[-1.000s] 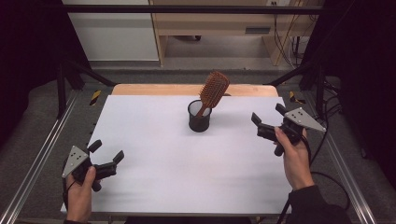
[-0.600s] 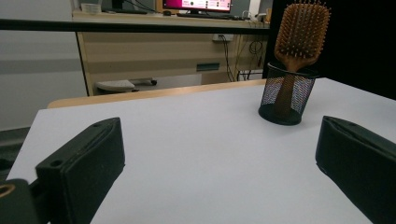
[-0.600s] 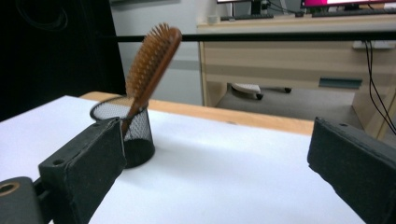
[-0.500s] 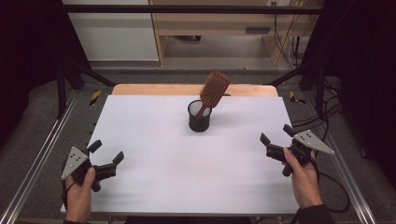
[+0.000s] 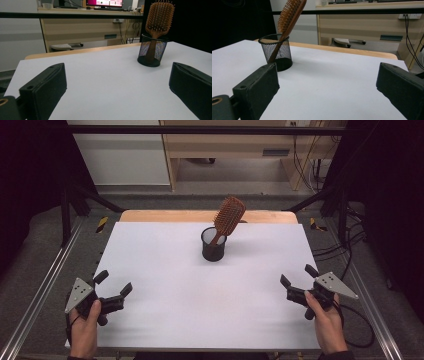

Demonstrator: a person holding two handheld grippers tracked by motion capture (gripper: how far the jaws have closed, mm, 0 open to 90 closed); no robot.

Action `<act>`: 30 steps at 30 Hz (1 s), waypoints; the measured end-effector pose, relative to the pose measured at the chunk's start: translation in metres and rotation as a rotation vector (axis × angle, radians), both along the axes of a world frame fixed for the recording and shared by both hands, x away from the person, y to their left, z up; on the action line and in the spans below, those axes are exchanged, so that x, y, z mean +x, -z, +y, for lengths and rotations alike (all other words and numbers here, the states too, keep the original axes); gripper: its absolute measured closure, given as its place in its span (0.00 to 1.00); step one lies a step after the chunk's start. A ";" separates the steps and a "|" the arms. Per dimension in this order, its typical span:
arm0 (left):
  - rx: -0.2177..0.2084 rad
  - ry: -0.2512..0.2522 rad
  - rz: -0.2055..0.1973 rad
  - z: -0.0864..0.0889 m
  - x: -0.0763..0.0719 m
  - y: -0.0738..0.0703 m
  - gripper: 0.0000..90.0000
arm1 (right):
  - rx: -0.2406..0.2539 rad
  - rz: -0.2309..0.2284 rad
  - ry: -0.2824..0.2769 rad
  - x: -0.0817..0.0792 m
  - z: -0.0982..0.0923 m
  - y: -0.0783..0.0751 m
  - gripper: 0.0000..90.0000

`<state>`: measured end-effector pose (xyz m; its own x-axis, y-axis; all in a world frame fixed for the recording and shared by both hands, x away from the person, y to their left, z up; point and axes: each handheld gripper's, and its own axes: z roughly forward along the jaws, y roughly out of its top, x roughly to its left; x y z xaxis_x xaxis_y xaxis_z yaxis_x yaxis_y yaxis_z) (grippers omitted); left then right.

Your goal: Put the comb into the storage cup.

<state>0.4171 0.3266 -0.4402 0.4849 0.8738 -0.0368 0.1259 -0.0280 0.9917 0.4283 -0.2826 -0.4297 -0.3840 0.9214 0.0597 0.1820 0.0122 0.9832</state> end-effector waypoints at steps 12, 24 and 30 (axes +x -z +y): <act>-0.017 0.014 -0.015 -0.001 -0.008 -0.004 0.02 | -0.017 -0.005 -0.014 -0.003 0.000 0.015 0.05; -0.019 0.013 -0.022 -0.002 -0.011 -0.004 0.02 | -0.017 0.011 -0.075 -0.009 0.009 0.030 0.04; -0.024 0.019 -0.036 0.000 -0.016 -0.005 0.02 | -0.015 0.012 -0.116 -0.008 0.014 0.032 0.04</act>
